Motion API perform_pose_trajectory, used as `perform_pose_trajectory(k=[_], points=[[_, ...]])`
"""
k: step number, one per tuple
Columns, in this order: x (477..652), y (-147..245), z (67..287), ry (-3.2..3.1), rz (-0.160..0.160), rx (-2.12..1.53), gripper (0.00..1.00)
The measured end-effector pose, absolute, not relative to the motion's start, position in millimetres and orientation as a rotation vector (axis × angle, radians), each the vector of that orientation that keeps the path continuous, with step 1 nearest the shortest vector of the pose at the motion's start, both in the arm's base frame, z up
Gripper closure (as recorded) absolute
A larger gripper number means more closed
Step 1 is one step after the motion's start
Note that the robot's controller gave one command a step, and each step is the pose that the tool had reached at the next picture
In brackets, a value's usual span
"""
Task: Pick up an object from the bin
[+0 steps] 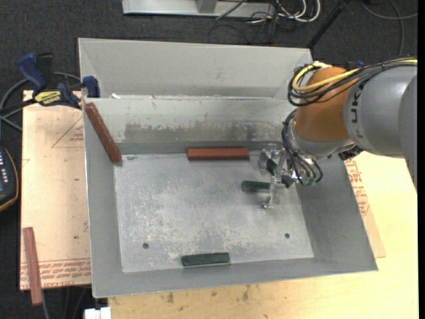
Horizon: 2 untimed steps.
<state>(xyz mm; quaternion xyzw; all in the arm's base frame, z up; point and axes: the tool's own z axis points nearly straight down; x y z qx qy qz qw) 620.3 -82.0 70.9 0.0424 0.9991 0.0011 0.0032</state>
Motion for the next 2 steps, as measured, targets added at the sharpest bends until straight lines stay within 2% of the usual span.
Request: perform_pose_trajectory(k=[1,2], points=[[619.8,-82.6,71.1,3.135,0.002,0.133,1.0],[627.0,-108.7,205.5,3.128,-0.004,-0.038,1.0]])
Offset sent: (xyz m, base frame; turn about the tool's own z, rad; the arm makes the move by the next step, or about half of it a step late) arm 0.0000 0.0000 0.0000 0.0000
